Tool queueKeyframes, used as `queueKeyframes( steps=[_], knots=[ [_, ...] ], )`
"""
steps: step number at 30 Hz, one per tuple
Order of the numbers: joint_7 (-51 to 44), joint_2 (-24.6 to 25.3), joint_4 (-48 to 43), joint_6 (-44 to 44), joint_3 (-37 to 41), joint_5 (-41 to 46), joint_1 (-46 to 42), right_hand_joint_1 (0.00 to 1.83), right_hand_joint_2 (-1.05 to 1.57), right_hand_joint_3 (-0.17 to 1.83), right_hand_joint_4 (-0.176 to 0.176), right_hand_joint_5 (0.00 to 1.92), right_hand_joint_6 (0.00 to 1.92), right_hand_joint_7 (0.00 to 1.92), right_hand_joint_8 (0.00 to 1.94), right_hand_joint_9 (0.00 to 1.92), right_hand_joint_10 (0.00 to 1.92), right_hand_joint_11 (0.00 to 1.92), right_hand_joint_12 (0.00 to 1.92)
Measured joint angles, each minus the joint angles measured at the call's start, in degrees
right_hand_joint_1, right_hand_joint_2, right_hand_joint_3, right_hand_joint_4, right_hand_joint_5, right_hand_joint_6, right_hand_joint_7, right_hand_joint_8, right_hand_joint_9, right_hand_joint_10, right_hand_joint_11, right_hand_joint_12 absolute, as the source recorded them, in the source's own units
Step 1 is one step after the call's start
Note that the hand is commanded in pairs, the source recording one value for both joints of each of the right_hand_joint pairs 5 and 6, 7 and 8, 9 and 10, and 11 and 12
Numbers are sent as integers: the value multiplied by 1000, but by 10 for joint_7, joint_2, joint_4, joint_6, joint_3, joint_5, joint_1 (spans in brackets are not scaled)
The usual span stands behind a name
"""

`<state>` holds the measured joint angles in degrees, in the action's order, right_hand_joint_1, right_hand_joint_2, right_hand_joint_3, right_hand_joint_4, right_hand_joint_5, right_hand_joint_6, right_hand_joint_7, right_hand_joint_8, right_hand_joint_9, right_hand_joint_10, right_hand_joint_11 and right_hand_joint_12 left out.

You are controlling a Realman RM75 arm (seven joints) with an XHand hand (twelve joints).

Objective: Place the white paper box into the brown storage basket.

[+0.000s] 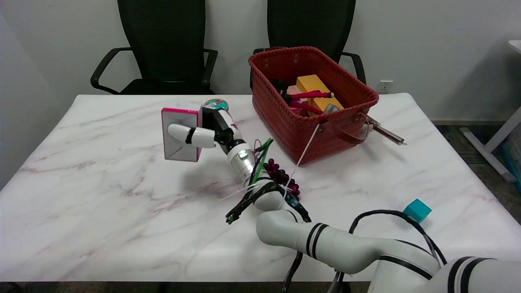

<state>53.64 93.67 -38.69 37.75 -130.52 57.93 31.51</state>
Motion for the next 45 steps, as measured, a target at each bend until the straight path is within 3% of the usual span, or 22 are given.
queueKeyframes(
  steps=[13,33,45],
  knots=[
    [-24,-52,-98,48,15,-4,-4,1255,1055,913,0,998,998,1334,1334,1252,1252,1115,1115],
    [-159,-156,-256,45,91,-7,18,1312,783,1113,0,891,891,1262,1262,1214,1214,985,985],
    [-229,-198,-243,5,153,-4,54,1291,761,1097,0,856,856,1237,1237,1177,1177,946,946]
  ],
)
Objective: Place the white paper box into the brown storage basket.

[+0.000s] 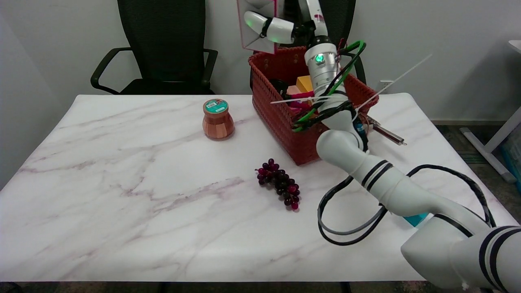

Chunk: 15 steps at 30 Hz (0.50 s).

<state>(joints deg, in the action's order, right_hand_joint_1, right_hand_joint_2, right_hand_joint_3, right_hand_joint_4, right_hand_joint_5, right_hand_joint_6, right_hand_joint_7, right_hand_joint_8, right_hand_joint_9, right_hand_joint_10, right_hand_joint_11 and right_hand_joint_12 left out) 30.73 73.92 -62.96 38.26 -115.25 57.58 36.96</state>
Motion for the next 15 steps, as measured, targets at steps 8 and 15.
queueKeyframes(
  steps=[8,15],
  knots=[
    [-24,-15,86,-14,25,2,33,1305,701,1144,0,830,830,1227,1227,1172,1172,925,925],
    [-36,-24,188,-37,35,2,70,1282,651,1137,0,816,816,1214,1214,1156,1156,910,910]
  ],
)
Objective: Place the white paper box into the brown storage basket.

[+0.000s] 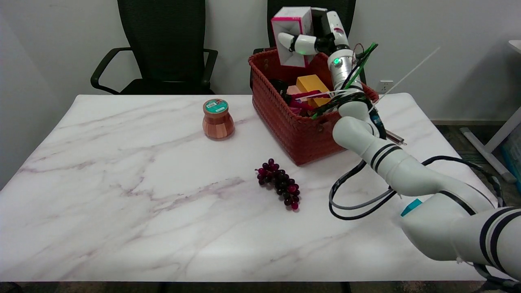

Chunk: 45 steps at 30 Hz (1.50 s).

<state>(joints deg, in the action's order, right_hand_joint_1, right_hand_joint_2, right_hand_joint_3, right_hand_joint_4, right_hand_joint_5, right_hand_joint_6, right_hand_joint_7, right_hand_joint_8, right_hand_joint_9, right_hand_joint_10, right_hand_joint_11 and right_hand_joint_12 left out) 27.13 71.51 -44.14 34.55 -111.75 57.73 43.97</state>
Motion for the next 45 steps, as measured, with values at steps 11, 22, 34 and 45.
queueKeyframes(
  steps=[11,22,34,45],
  knots=[
    [-9,2,158,-43,-3,-1,65,1244,633,1086,0,771,771,1186,1186,1128,1128,882,882],
    [-45,8,206,-100,-39,-12,115,1262,-266,1055,0,65,65,199,199,177,177,19,19],
    [-94,5,167,-146,-56,-39,139,1281,-237,872,0,67,67,128,128,128,128,0,0],
    [-188,-27,57,-121,-22,-29,100,1311,487,980,0,42,42,385,385,218,218,167,167]
  ],
)
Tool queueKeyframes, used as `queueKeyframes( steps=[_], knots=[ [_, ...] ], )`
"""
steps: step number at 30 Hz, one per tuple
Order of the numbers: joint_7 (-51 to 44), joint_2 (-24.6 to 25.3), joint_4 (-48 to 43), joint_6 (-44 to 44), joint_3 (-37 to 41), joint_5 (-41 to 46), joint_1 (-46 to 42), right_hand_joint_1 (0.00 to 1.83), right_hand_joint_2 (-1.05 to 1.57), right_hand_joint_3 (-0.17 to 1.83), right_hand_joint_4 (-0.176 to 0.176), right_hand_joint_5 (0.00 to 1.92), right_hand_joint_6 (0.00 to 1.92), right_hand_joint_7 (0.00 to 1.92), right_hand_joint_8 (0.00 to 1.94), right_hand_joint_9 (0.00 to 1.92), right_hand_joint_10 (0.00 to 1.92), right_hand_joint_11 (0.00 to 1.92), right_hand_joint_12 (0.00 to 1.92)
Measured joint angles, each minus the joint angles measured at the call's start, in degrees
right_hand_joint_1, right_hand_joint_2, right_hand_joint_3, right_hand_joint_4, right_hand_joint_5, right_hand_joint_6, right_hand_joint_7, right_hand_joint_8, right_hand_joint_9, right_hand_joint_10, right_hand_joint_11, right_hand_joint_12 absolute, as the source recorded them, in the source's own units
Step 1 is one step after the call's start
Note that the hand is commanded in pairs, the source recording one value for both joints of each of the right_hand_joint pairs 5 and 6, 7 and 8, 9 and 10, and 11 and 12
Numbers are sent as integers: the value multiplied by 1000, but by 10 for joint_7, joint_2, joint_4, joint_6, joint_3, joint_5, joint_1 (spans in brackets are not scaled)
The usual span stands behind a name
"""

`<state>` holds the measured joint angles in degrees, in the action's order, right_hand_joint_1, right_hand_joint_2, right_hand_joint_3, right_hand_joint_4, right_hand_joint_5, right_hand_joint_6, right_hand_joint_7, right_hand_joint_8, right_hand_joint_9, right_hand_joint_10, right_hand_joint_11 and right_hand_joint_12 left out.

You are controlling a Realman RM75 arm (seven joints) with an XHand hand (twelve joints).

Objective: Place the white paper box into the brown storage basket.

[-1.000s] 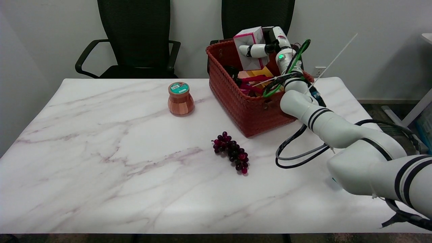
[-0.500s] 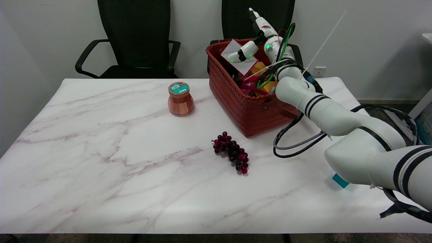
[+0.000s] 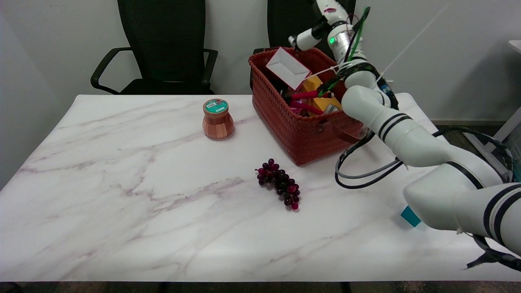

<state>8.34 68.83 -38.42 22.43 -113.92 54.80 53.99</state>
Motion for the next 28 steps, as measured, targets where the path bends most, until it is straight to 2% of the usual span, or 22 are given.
queueKeyframes(
  steps=[16,28],
  knots=[
    [-217,-66,-242,203,50,84,-199,1326,584,1067,0,30,30,426,426,315,315,208,208],
    [-359,-86,-376,336,61,131,-340,1333,629,1087,0,25,25,443,443,351,351,226,226]
  ],
)
